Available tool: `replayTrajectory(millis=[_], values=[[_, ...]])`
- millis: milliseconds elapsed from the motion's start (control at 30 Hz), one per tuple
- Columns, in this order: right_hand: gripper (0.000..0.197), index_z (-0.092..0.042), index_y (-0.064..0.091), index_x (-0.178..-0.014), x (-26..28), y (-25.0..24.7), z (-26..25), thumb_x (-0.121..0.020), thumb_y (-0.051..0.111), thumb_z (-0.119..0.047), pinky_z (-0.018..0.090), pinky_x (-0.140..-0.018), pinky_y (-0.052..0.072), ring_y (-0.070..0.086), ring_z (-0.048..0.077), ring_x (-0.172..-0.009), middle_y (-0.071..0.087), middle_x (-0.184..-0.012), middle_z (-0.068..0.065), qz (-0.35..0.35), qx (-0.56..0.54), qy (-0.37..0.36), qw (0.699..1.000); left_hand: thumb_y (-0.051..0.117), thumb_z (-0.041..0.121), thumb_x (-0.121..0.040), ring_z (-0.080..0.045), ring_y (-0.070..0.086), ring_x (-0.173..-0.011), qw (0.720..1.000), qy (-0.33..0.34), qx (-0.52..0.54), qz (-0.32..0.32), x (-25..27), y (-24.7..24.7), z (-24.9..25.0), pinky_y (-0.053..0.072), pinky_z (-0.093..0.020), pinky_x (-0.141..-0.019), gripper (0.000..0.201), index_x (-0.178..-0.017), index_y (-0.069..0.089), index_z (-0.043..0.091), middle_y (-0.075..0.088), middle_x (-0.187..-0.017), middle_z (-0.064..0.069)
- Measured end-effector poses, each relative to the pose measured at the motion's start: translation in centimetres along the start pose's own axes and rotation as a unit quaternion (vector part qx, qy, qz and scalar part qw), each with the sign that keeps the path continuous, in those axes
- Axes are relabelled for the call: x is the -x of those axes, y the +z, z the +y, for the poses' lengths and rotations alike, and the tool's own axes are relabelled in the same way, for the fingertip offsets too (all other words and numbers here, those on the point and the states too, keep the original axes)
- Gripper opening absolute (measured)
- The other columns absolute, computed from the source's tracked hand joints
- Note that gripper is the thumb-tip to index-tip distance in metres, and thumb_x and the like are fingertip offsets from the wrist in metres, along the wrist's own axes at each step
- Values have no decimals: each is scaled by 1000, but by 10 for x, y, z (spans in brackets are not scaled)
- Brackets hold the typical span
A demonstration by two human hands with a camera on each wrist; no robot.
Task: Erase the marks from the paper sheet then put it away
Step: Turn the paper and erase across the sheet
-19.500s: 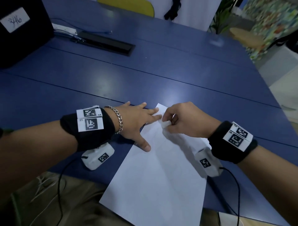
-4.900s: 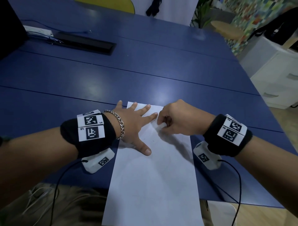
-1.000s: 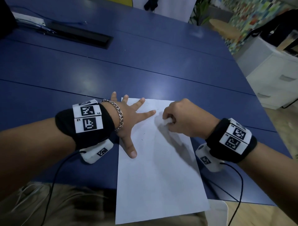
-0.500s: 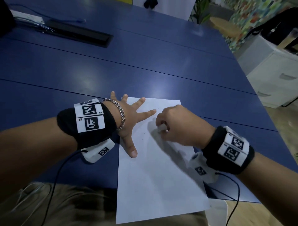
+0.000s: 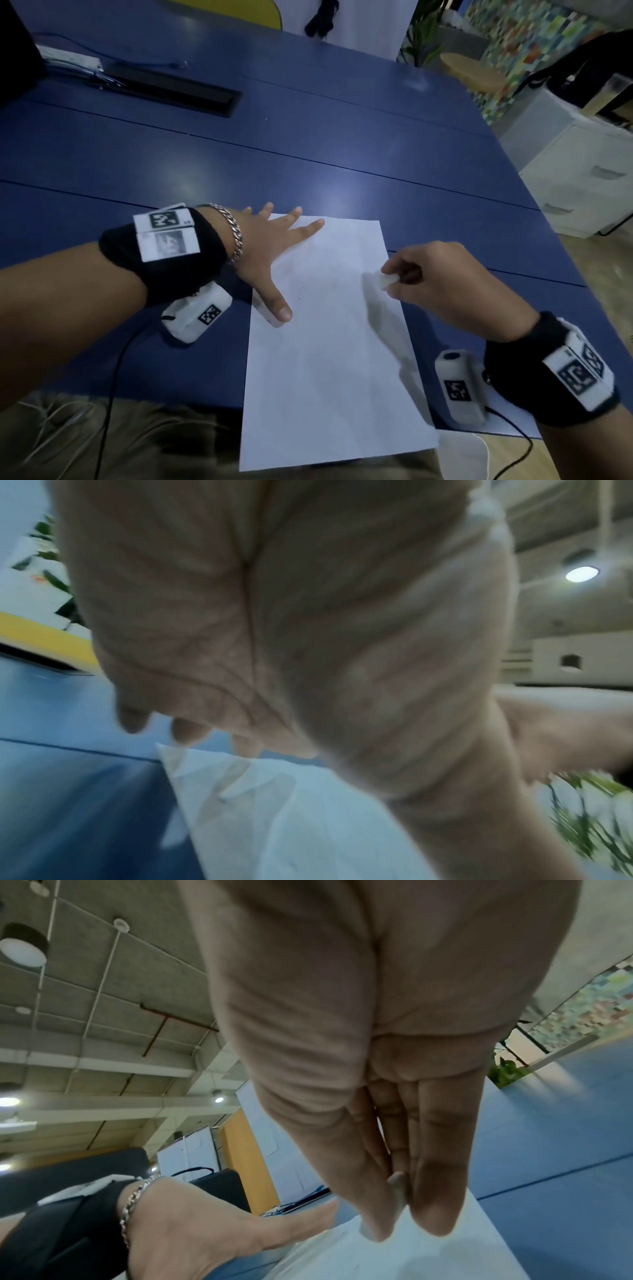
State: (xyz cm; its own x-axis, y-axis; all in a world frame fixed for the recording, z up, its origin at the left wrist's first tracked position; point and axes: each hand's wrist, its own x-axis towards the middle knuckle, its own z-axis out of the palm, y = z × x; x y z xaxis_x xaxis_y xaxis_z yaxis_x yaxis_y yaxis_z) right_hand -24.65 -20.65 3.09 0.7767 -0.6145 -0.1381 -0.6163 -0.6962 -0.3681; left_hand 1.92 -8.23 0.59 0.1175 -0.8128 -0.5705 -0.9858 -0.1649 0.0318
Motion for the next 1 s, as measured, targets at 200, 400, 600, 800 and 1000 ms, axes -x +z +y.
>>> replayTrajectory(millis=[200,400,600,800,1000], values=[[16,-35,77,-102,46,1,-2,-87,81,-32,19,-81,59,72,-9,-82,76,-87,-23,12,-119,31,992,68,100,-44,-32,-32,-154,1000,5,-6,26,21,-7,-36,-9,-62,-125,157,-149,-38,52,-40,-164,8],[10,-34,77,-96,45,10,-12,-87,80,-30,26,-78,61,72,-5,-77,76,-82,-18,8,-112,26,993,58,102,-55,-26,-32,-154,999,50,-9,9,20,7,-21,-12,-59,-126,140,-151,-32,55,-40,-164,11],[11,-28,76,-98,-3,18,-26,-88,75,-24,14,-76,51,68,1,-80,72,-92,-14,-7,0,-59,998,62,101,-54,-36,-19,-158,997,42,-68,2,4,18,11,-14,-70,-120,147,-154,-33,48,-35,-168,4],[17,-19,75,-102,-49,24,-34,-86,69,-16,29,-78,57,66,12,-88,71,-88,-10,-44,53,-68,995,66,102,-44,-42,-14,-158,998,1,-68,-14,1,18,17,-7,-77,-117,153,-147,-38,55,-37,-167,1],[9,-20,73,-90,-34,39,-44,-84,66,-22,38,-72,59,63,10,-75,68,-81,-8,-65,52,-123,989,66,102,-41,-43,-13,-158,998,-7,-66,-13,0,19,17,-6,-78,-115,154,-146,-38,57,-37,-167,1]])
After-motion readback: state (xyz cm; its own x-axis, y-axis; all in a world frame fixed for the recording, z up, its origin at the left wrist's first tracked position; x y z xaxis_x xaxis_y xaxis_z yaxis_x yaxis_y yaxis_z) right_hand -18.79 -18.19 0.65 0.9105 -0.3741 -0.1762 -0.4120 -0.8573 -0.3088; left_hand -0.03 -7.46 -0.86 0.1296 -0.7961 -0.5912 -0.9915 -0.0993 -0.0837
